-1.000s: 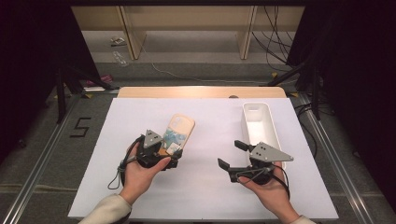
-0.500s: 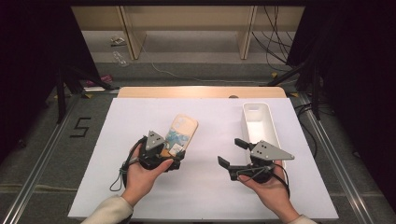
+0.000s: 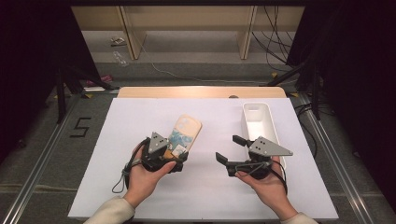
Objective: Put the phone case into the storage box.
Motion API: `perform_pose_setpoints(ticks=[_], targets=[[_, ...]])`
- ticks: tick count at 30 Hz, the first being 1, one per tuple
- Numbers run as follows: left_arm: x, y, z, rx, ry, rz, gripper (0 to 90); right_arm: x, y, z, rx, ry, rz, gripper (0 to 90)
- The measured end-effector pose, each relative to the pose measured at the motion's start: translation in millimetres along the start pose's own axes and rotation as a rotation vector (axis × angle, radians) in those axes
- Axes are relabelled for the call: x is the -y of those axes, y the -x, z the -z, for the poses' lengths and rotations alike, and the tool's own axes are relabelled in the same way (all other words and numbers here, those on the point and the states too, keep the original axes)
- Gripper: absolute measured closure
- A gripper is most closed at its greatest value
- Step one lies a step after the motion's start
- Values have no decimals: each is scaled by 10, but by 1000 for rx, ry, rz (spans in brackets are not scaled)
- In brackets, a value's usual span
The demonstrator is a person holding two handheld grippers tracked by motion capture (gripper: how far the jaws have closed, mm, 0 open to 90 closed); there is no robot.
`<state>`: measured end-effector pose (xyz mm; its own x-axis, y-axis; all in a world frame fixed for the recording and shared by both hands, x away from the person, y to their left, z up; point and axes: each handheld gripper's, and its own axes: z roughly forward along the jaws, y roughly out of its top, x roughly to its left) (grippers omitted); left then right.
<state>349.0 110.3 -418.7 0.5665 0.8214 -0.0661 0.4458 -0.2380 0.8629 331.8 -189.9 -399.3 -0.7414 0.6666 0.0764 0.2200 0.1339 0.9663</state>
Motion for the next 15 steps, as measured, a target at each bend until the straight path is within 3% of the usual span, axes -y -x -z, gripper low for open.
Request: perform_pose_setpoints(ticks=[15], targets=[[8, 62, -11, 19, 22, -28, 110, -138, 20, -171, -4, 34, -13, 159]])
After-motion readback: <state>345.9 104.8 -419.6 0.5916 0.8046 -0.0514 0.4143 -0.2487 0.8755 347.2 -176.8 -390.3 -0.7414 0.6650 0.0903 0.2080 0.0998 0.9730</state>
